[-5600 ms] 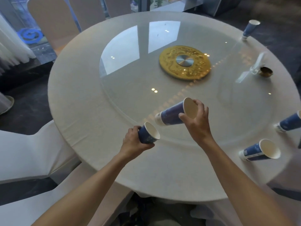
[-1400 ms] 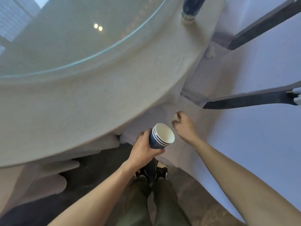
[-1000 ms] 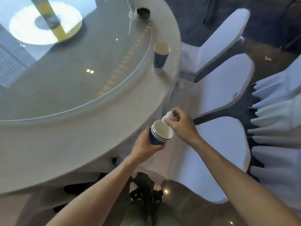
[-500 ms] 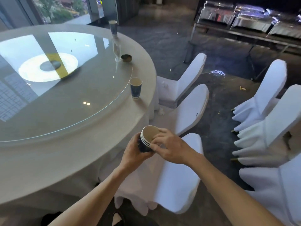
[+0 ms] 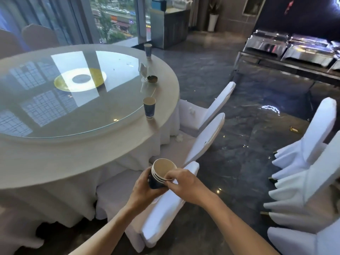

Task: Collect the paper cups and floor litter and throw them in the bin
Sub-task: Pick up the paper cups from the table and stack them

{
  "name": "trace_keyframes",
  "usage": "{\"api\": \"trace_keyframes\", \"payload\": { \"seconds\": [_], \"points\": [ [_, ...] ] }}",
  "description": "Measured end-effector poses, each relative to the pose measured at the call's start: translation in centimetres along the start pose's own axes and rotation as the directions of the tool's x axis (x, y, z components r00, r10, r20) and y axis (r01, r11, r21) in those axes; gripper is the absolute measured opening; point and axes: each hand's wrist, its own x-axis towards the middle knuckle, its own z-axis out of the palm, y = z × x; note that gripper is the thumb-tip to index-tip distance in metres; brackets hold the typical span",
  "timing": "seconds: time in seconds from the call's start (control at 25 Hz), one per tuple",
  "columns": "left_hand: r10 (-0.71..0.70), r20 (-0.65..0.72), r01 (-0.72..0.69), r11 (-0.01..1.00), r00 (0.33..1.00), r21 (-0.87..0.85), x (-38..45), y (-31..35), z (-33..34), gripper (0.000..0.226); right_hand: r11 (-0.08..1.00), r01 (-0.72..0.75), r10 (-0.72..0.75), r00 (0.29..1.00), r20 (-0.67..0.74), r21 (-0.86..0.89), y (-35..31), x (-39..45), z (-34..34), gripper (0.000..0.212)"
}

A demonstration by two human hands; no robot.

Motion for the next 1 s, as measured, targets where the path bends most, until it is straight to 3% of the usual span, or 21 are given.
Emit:
{"api": "trace_keyframes", "payload": {
  "seconds": [0.28,0.64,1.0],
  "points": [
    [-0.028,-0.102,0.027,1.0,0.994,-0.016,6.7,1.5,3.8,0.073,0.999,0.011,-0.011,1.0,-0.003,0.033,5.3,4.1,-4.4,0.018],
    [-0.127,-0.096,0.119,0.989,0.987,-0.083,17.3,2.9,12.4,0.074,0.999,-0.019,0.02,0.999,0.043,-0.039,15.7,10.6,-12.1,0.018],
    [-0.271,-0.365,0.291,0.957,0.891,-0.001,26.4,4.8,16.9,0.078,0.972,0.229,-0.235,0.962,0.139,0.062,23.9,20.6,-17.7,0.017]
  ]
}}
